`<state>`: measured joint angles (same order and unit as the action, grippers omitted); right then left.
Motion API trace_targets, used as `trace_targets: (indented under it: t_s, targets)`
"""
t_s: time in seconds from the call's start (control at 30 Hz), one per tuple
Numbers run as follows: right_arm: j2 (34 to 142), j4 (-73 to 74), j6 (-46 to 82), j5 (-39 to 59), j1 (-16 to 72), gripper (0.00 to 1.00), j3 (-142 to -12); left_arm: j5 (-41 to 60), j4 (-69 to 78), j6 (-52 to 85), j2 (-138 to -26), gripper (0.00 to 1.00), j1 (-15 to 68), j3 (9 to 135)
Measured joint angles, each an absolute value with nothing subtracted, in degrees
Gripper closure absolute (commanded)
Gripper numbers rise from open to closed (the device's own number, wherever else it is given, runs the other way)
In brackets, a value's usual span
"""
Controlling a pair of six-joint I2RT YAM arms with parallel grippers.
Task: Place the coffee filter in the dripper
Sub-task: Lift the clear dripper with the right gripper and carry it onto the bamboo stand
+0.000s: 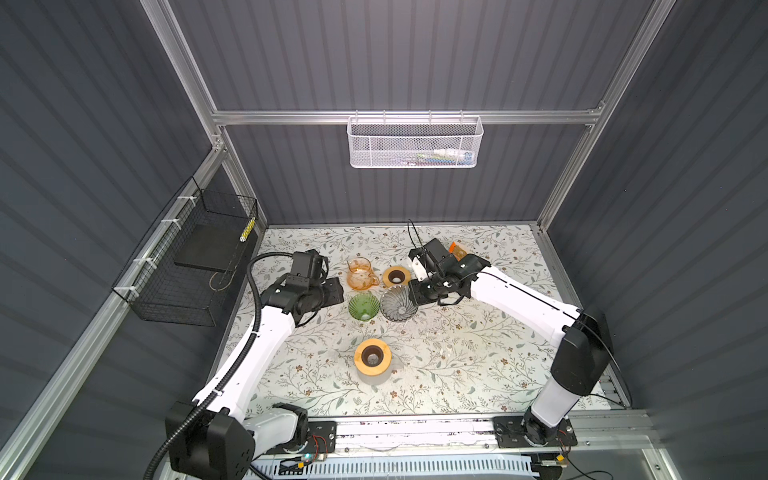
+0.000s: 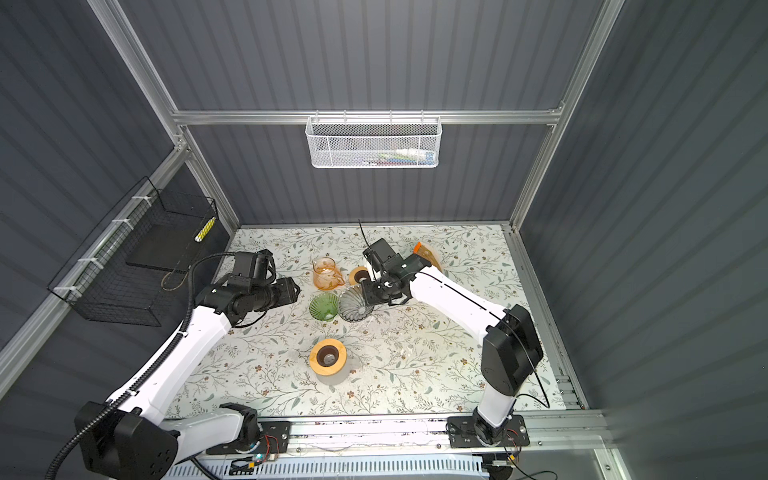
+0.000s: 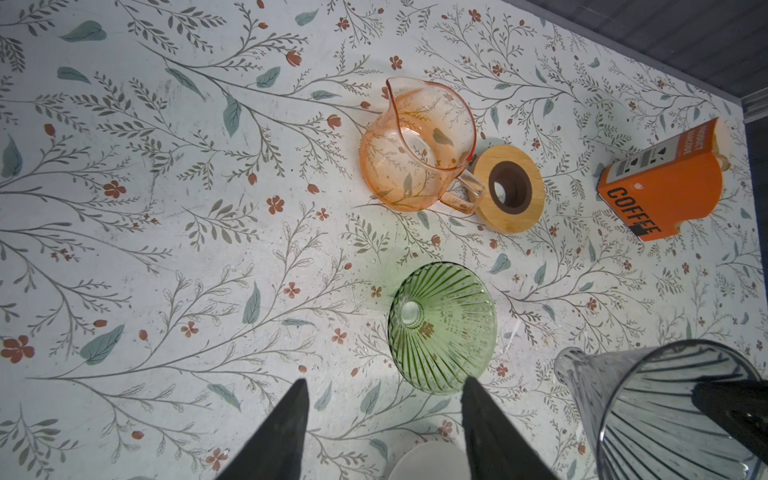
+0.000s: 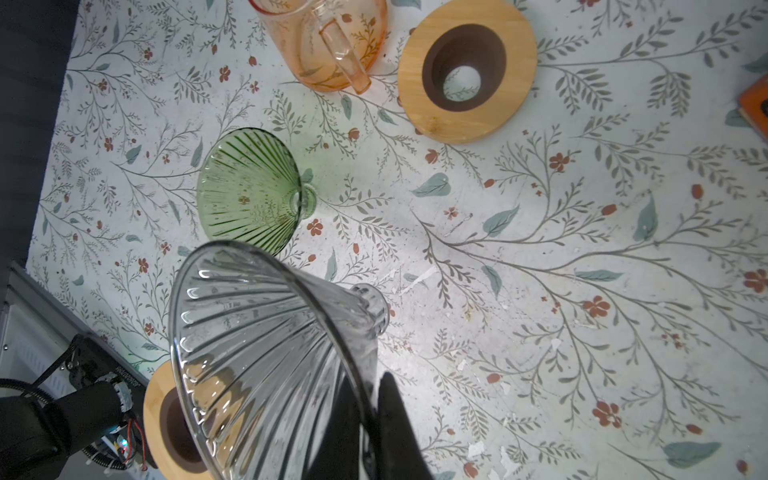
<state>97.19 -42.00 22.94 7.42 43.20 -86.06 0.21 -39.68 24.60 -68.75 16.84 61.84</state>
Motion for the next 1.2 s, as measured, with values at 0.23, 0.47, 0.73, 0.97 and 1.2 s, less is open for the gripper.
trace_targets:
  t_s: [0.23,0.47,0.73,0.97,1.2]
  targets:
    - [92.0,-42.1,23.2,9.0,46.9,1.0,-86.1,1.2,-41.5,24.6,-67.8,0.43,16.8,61.6]
    - [90.5,-42.1,23.4,11.1,50.1,1.0,-86.0,2.6,-43.4,24.7,-65.0,0.43,16.8,60.2]
    - [90.5,-42.5,23.6,13.3,53.1,1.0,-85.6,3.4,-47.3,24.7,-61.8,0.45,16.8,59.3]
    - [90.6,-42.4,24.4,15.3,54.9,1.0,-84.7,4.9,-50.8,24.7,-60.1,0.46,16.8,59.3]
    - [92.4,-41.2,25.3,17.0,55.8,1.0,-84.5,8.3,-53.3,24.5,-59.4,0.46,16.8,59.3]
